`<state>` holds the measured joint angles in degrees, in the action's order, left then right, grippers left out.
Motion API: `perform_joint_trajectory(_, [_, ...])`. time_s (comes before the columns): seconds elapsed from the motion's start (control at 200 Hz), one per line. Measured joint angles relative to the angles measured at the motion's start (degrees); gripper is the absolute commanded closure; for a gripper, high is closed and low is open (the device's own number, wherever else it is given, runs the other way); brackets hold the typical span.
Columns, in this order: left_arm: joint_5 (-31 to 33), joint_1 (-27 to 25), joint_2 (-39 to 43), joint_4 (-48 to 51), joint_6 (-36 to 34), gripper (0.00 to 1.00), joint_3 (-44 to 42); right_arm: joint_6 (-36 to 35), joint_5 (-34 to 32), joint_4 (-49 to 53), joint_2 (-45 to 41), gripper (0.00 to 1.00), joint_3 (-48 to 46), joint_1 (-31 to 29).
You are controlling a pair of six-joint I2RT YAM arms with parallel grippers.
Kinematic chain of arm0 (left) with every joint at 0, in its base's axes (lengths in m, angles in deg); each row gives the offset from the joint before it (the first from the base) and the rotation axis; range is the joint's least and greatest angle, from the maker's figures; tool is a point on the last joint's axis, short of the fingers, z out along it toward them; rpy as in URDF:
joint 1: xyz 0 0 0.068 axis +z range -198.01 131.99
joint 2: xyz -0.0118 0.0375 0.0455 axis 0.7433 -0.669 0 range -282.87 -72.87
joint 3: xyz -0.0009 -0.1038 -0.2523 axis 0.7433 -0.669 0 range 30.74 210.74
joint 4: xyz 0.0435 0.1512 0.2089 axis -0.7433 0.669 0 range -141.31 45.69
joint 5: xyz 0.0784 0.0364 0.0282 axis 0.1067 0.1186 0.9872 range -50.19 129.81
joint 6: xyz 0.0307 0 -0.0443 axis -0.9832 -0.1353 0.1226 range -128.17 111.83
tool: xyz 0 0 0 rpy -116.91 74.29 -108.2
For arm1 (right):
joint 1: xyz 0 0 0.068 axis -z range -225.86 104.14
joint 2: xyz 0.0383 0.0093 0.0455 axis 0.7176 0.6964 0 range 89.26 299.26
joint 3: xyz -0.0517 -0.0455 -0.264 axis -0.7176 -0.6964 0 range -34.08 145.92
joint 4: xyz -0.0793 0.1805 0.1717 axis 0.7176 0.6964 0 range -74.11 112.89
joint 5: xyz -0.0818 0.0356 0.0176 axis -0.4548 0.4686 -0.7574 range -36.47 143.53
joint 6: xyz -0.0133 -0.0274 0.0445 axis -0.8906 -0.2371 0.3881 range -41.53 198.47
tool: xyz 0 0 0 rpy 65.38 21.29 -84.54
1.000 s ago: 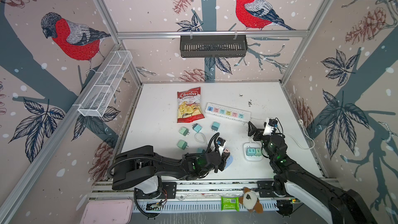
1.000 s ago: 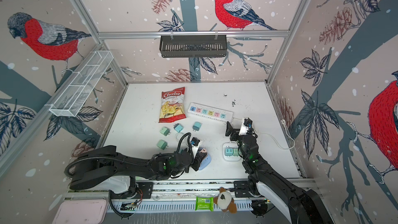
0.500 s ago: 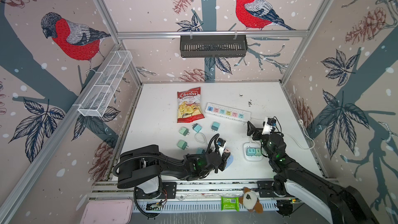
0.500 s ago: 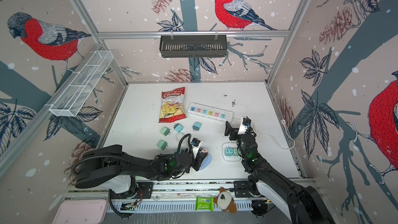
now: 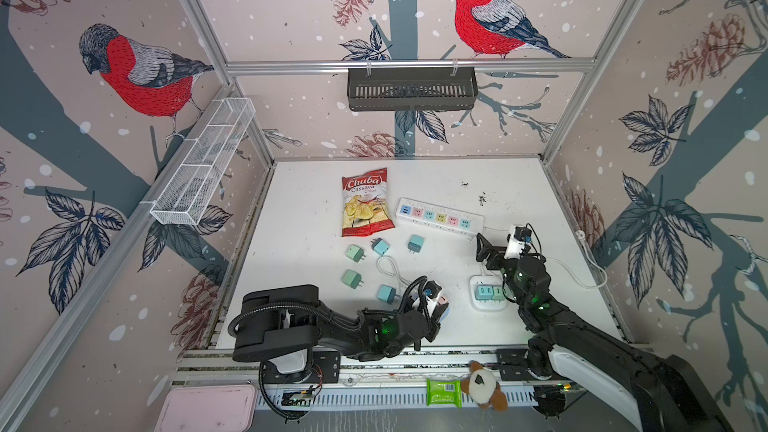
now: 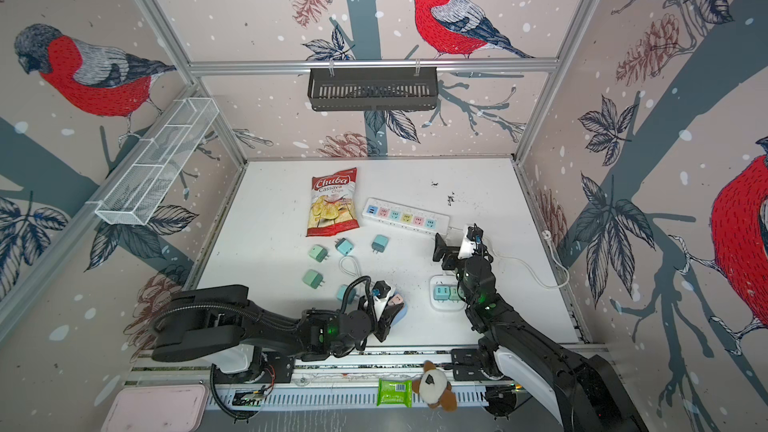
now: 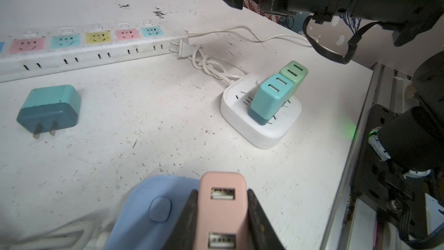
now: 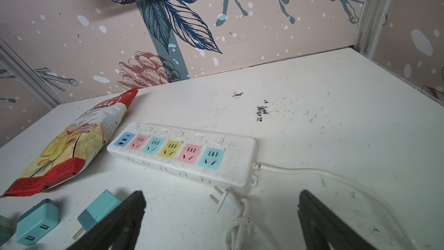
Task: Insert the plug
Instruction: 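Lower the pink charger with the left gripper into the light-blue socket cube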
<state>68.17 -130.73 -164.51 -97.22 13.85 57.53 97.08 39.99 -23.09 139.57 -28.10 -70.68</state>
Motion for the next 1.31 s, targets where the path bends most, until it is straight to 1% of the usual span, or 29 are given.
perform_joint_trajectory(0.135, [2.78,-0.22,-1.38,0.07,0.02,1.00,1.11,-0.55,-0.04,0.00,0.00,0.00,0.07,-0.13])
perform_joint_trajectory(0.27, [4.63,-0.26,-0.90,0.44,0.04,1.00,0.46,-0.57,-0.07,0.00,0.13,0.00,0.11,-0.20])
perform_joint_trajectory(0.505, [5.64,-0.26,1.42,1.57,0.04,1.00,-0.61,-0.57,-0.07,0.02,0.35,0.00,0.24,-0.24])
perform_joint_trajectory(0.876, [4.74,-0.26,-2.86,-0.11,-0.96,1.00,1.60,-0.57,-0.24,0.02,0.52,0.00,0.35,-0.37])
perform_joint_trajectory(1.306, [4.61,-0.31,-2.45,0.81,0.63,1.00,1.16,-0.59,-0.28,0.04,0.81,0.00,0.57,-0.61])
